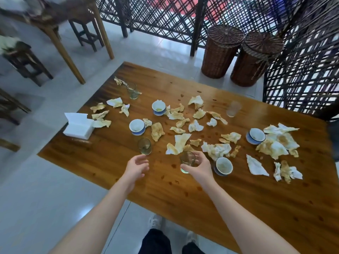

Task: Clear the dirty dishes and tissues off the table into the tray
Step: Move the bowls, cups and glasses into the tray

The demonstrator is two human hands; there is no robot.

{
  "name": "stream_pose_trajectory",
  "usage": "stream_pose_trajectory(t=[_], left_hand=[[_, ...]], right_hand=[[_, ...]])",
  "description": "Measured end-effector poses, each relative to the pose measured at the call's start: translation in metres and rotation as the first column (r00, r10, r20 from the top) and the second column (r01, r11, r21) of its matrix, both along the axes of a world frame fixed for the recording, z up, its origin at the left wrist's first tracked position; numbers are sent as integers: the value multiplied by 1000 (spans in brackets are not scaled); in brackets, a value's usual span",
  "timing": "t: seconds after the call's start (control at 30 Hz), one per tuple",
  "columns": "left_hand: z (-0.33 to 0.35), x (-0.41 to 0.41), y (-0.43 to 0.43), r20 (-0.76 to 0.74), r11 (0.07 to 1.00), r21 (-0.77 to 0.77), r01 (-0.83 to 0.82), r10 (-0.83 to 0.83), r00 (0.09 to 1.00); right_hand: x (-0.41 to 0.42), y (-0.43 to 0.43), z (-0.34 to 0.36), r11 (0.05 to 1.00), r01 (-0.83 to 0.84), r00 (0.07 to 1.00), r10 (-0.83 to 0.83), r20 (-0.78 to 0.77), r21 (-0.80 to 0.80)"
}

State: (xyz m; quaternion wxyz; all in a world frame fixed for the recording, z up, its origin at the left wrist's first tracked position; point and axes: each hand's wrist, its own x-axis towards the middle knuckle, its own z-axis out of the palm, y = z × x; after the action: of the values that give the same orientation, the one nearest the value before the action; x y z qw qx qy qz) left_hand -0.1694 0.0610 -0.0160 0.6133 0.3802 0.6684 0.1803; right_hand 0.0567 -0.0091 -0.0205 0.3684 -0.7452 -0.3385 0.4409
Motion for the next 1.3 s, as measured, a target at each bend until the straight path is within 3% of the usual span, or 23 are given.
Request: stream_pose_trajectory(t=[0.2, 0.37, 0.77, 1.07, 1.3], left_hand=[[-14, -17, 41, -6, 998, -1, -64, 64, 998], [-27, -10, 62, -42, 987, 96, 126, -122, 992], [-24, 39, 70, -80, 898, 307, 316, -306, 949], [10, 147, 24, 65, 736, 424, 527, -605, 793], [27, 220, -46, 86, 605, 467, 644, -757, 648]], right_hand=[[-22, 25, -1, 998, 65, 998, -65, 3, -5], [-28, 31, -2, 988, 156, 988, -156, -11, -19], [-19, 7, 8, 935, 353, 935, -354, 5, 10], [29, -62, 26, 829, 552, 830, -557, 30, 90], [76, -147, 30, 685, 709, 683, -726, 79, 169]])
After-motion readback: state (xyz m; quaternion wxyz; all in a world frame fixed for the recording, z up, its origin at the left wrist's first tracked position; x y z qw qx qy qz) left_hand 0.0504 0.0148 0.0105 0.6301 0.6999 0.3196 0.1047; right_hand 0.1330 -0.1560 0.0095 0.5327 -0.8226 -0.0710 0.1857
